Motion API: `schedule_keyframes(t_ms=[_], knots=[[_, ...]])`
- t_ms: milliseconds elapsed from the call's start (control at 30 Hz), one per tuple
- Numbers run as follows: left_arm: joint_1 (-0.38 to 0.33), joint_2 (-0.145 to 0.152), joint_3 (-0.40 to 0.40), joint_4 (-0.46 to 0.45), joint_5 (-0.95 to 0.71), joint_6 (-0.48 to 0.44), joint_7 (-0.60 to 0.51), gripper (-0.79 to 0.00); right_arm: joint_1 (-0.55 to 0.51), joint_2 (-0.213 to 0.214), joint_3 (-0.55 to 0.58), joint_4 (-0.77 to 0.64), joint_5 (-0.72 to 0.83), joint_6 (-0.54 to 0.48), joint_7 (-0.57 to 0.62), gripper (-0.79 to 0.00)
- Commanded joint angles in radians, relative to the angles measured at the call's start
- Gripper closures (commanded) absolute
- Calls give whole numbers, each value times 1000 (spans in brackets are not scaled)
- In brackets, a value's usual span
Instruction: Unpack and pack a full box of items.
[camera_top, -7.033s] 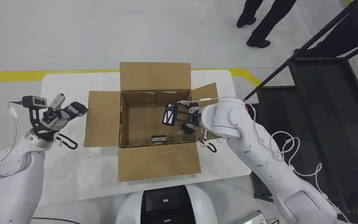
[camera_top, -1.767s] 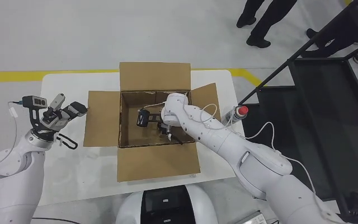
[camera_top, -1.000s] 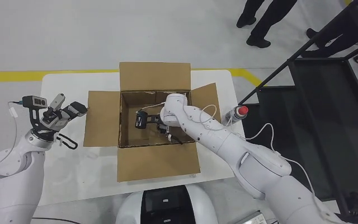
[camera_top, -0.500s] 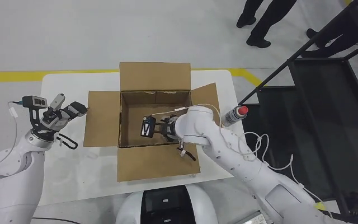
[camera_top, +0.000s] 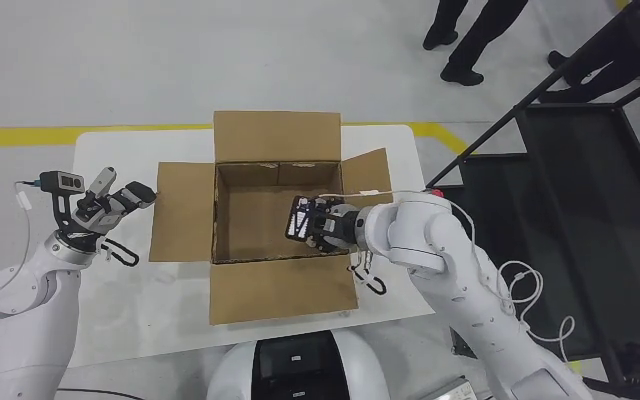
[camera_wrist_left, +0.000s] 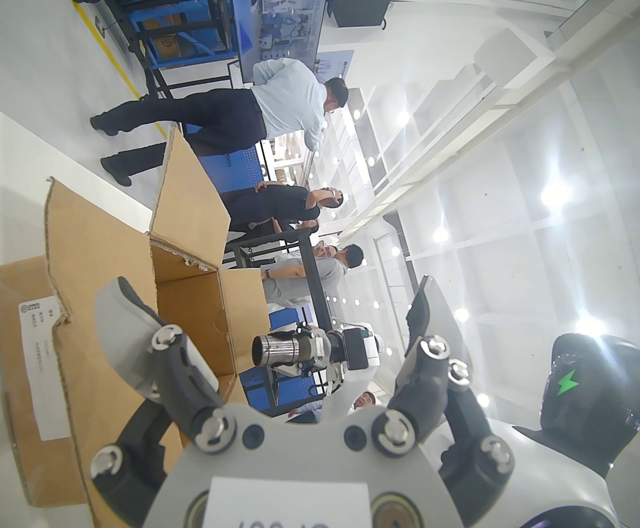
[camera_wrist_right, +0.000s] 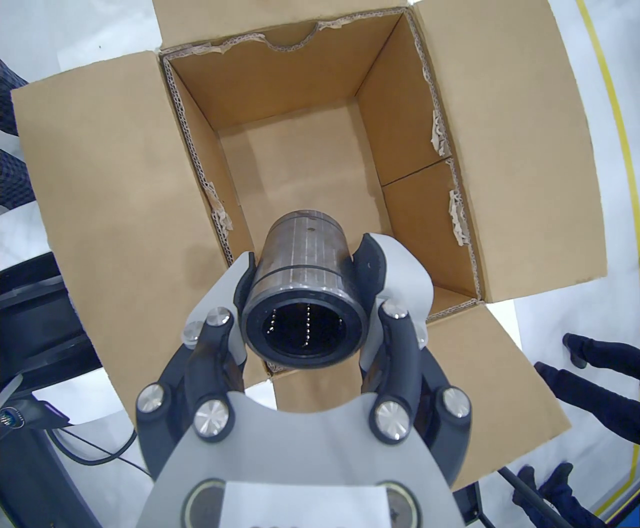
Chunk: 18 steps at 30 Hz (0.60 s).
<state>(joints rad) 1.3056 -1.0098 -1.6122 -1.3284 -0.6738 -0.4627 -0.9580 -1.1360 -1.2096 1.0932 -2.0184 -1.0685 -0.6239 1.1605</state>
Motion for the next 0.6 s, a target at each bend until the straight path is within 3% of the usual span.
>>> schedule_keyframes(t_ms=[0,433,567], knots=[[0,0,0,0,-2,0,0,-785,0,0,-1,0,-1,1,1,0],[0,0,0,0,-2,0,0,-785,0,0,-1,0,-1,1,1,0],[0,0,0,0,-2,0,0,-785,-20,7,47,-42,37,22,-41,0]])
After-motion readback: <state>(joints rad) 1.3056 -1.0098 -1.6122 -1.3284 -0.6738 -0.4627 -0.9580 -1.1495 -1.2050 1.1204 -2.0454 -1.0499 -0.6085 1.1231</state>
